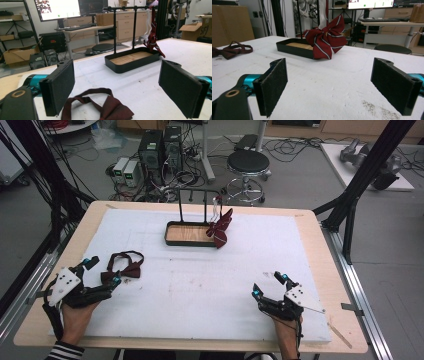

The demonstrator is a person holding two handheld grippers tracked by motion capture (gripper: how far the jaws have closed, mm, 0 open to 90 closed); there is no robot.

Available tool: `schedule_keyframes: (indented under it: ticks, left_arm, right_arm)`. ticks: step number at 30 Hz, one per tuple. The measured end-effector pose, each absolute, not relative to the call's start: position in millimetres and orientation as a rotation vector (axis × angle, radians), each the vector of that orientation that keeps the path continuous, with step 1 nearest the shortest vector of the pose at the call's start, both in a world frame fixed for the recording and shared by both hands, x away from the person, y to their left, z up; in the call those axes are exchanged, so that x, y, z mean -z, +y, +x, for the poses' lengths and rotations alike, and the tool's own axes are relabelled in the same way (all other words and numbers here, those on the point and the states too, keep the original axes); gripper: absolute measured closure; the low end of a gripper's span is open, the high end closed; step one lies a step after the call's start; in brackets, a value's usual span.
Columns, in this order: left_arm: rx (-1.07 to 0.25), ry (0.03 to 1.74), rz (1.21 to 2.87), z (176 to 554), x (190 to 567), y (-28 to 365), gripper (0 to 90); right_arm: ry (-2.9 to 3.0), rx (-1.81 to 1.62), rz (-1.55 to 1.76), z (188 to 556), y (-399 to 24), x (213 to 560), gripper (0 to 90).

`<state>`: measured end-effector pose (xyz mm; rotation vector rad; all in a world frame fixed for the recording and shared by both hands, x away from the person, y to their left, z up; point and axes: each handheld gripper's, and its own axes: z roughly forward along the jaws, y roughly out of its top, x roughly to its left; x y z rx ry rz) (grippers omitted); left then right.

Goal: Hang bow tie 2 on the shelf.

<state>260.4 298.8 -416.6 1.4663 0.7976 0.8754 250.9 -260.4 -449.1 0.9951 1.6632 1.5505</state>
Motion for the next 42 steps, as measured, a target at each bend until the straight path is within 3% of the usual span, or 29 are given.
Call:
schedule_keyframes:
  ticks: [16,18,42]
  left_arm:
    - [-0.853,0.747,1.698,273.1,376.2,305.4,13.9]
    - [-0.789,0.759,1.75,277.4,373.3,307.3,13.9]
    - [-0.584,0.745,2.104,308.8,366.4,320.8,14.4]
  right_arm:
    - [1.658,-1.546,0.999,251.0,-262.2,451.8,13.2]
    - [1.656,-1.548,1.002,251.0,-262.2,451.8,13.2]
    - [1.662,-1.532,0.994,250.0,-260.4,452.2,12.6]
